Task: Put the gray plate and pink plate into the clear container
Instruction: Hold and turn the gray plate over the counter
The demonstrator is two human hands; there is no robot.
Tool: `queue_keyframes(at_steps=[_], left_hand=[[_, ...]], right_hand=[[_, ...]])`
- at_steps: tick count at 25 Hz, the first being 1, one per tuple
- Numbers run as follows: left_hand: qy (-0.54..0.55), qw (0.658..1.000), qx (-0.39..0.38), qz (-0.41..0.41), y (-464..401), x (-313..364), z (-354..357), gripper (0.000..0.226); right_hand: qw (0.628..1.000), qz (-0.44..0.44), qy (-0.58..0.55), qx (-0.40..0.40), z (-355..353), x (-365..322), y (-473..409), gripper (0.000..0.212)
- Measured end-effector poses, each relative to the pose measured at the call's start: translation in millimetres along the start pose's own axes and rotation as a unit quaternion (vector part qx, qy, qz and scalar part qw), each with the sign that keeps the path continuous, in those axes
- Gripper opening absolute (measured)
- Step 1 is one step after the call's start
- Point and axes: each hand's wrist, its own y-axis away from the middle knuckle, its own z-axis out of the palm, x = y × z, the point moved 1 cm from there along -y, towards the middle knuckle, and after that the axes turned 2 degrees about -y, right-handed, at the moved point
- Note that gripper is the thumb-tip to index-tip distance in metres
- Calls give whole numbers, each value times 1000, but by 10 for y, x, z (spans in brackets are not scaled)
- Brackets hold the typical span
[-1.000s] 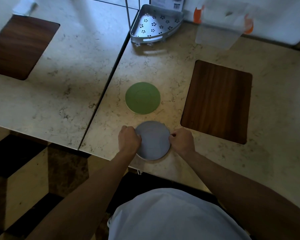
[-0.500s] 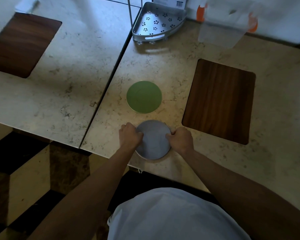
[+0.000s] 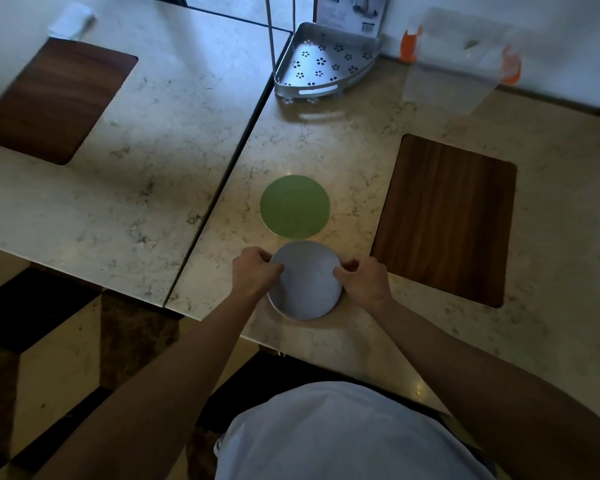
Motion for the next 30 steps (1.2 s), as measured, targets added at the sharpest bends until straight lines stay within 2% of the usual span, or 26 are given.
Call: queue_keyframes(at_steps=[8, 11, 14, 22, 26, 30], left_hand=[[23, 999, 19, 18, -482, 310, -354, 18], [32, 999, 5, 17, -759, 436, -459, 12], [33, 999, -9, 38, -969, 514, -530, 18], [35, 998, -59, 5, -1324, 599, -529, 27], [18, 998, -56, 7, -1364, 587, -488, 26], [13, 998, -53, 17, -1374, 566, -475, 28]], right_hand=[[999, -42, -2, 28, -2, -553, -522, 20], [999, -39, 0, 33, -1, -735, -780, 21], [999, -40, 9, 33, -6, -863, -1004, 19], [998, -41, 44, 33, 88, -924, -1408, 24], [997, -46, 44, 41, 142, -872, -1447, 19], [995, -60, 53, 54, 174, -861, -1478, 22]])
